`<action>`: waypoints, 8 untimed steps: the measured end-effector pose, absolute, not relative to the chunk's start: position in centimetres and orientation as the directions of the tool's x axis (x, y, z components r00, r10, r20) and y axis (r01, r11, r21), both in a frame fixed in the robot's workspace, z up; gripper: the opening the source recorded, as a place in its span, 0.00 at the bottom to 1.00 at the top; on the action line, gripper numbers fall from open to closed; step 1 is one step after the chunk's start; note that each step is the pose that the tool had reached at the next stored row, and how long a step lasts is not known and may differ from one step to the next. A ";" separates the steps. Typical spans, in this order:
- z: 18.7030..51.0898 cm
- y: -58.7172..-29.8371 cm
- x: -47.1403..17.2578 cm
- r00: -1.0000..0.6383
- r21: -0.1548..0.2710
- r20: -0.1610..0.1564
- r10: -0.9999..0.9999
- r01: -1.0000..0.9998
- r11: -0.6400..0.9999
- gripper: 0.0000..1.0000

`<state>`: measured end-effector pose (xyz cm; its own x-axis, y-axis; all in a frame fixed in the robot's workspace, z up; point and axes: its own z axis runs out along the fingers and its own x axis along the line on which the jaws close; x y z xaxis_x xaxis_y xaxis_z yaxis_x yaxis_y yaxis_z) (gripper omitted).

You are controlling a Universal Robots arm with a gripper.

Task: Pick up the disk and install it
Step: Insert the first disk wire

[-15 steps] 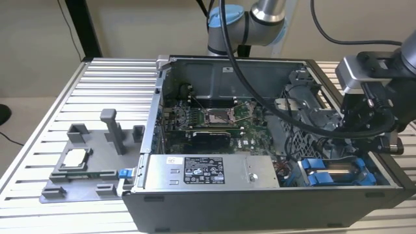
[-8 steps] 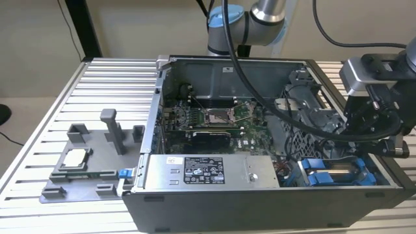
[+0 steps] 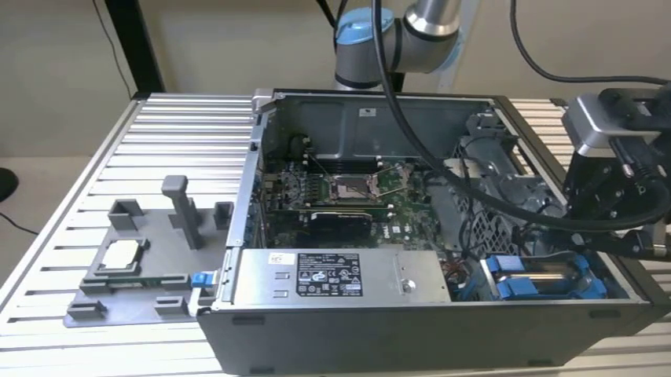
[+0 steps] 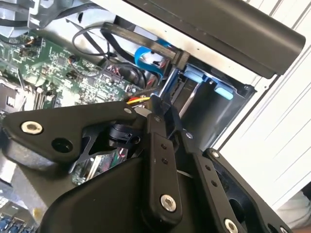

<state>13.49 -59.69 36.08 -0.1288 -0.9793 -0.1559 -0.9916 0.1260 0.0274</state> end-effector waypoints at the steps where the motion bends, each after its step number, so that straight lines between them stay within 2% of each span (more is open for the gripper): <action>1: 36.1 -59.7 13.7 -0.130 0.033 -0.151 -0.980 -0.991 0.126 0.00; 8: 35.6 -59.7 14.4 -0.133 0.051 -0.133 -0.982 -0.991 0.127 0.00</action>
